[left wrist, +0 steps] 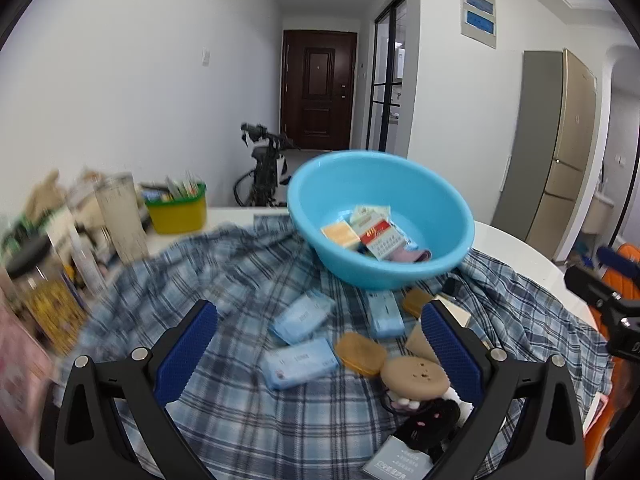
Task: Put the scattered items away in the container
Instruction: 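Move both tools toward the cream box and round tan sponge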
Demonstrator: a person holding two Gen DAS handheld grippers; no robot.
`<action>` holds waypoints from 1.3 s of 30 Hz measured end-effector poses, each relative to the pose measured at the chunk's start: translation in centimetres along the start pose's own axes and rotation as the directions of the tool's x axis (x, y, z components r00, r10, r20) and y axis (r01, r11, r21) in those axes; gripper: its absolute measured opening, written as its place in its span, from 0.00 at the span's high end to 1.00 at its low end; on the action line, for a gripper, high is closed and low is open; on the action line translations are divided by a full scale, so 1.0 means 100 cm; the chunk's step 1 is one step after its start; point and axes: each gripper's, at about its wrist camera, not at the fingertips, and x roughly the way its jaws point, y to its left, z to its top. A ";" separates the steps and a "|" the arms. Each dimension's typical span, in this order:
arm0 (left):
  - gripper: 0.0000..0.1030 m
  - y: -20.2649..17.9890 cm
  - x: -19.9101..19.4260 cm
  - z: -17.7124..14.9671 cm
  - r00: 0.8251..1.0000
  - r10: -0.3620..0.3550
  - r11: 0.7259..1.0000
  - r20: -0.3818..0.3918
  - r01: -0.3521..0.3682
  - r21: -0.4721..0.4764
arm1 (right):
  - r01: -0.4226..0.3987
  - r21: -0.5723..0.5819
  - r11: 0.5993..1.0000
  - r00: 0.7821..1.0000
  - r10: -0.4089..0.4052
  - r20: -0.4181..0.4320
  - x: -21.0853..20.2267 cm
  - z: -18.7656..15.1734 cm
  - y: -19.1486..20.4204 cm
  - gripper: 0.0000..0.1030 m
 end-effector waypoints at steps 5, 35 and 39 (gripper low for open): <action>0.00 -0.006 -0.018 0.018 1.000 0.004 0.999 0.031 -0.006 0.048 | -0.010 -0.046 0.999 1.000 0.011 0.024 -0.013 0.015 0.006 0.01; 0.00 -0.027 0.016 -0.016 0.985 -0.062 0.984 -0.161 0.088 0.156 | -0.062 -0.083 0.995 0.992 0.052 -0.119 0.014 -0.012 0.007 0.01; 0.00 -0.035 0.033 -0.035 0.968 -0.080 0.974 -0.236 0.127 0.189 | -0.070 -0.091 0.993 0.983 0.053 -0.174 0.025 -0.031 0.006 0.01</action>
